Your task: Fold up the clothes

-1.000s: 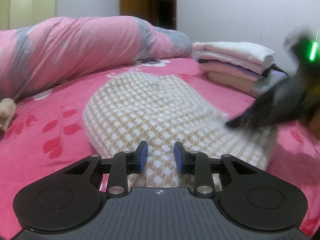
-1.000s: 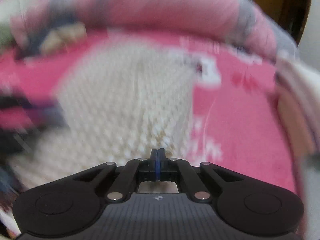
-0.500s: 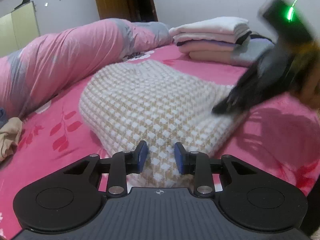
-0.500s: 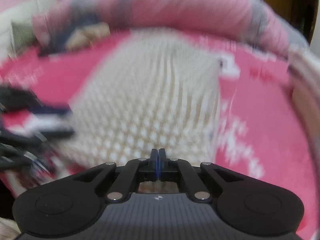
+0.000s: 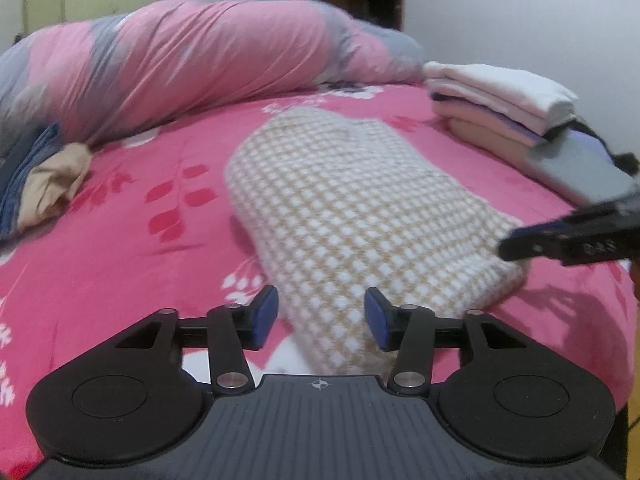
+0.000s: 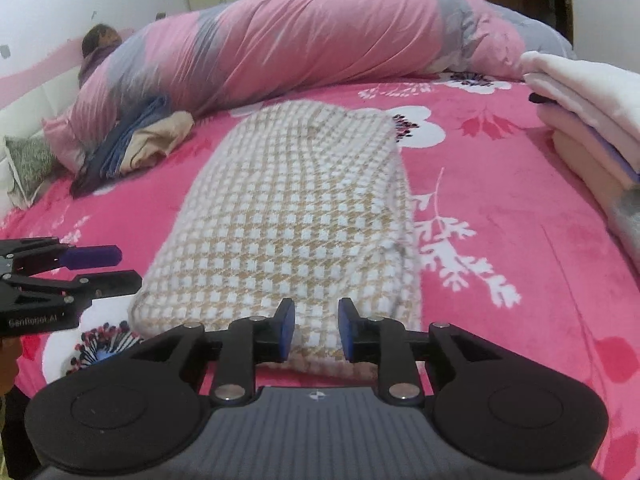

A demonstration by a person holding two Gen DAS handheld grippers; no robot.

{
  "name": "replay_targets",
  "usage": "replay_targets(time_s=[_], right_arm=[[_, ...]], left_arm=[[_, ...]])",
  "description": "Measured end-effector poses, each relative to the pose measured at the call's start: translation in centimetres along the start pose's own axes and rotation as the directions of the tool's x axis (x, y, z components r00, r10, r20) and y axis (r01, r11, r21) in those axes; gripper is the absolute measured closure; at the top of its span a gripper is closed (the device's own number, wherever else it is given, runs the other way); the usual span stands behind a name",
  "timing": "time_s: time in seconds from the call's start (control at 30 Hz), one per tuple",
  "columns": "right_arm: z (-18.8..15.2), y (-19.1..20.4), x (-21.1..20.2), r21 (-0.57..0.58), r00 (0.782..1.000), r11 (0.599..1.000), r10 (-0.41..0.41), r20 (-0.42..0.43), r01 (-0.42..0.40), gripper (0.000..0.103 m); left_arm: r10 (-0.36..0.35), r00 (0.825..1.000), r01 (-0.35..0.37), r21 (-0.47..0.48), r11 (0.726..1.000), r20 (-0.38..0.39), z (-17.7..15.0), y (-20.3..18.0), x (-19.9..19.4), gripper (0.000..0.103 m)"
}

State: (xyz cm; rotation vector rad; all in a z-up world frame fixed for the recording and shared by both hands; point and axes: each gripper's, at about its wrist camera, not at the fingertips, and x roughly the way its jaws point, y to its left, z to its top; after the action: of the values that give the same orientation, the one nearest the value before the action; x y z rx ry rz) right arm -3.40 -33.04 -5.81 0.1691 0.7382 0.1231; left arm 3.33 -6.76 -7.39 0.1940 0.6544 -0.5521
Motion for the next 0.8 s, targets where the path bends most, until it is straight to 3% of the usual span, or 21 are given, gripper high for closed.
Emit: replay_targets(time_s=[0.1, 0.23, 0.37, 0.47, 0.53, 0.67, 0.8], right_arm=[[-0.2, -0.5, -0.2, 0.025, 1.000, 1.000, 0.010, 0.005, -0.010, 0.070], [-0.4, -1.0, -0.7, 0.040, 0.999, 0.999, 0.024, 0.025, -0.025, 0.062], [0.1, -2.4, -1.3, 0.105, 0.996, 0.993, 0.046, 0.073, -0.053, 0.054], [0.6, -4.6, -1.6, 0.210, 0.993, 0.975, 0.050, 0.110, -0.073, 0.041], [0.8, -6.5, -1.7, 0.295, 0.988, 0.949, 0.075, 0.132, -0.111, 0.039], [0.5, -10.9, -0.7, 0.457, 0.973, 0.863, 0.151, 0.175, -0.217, 0.036], [-0.1, -14.3, 2.5, 0.562, 0.954, 0.771, 0.253, 0.161, -0.300, 0.035]], left_arm=[[0.035, 0.999, -0.036, -0.061, 0.998, -0.023, 0.6, 0.5, 0.1, 0.041], [0.066, 0.997, -0.072, -0.129, 0.989, -0.050, 1.2, 1.3, 0.3, 0.018], [0.079, 0.995, -0.088, -0.186, 0.979, -0.058, 1.5, 2.2, 0.3, 0.006], [0.013, 0.999, -0.022, -0.262, 0.965, -0.036, 1.5, 3.7, 0.0, 0.004], [-0.056, 0.998, 0.047, -0.322, 0.946, -0.020, 1.3, 4.9, 0.3, 0.003], [-0.152, 0.988, 0.132, -0.429, 0.894, -0.013, 1.0, 7.1, 2.0, 0.003], [-0.276, 0.961, 0.239, -0.499, 0.833, -0.002, 0.8, 8.5, 4.5, 0.003]])
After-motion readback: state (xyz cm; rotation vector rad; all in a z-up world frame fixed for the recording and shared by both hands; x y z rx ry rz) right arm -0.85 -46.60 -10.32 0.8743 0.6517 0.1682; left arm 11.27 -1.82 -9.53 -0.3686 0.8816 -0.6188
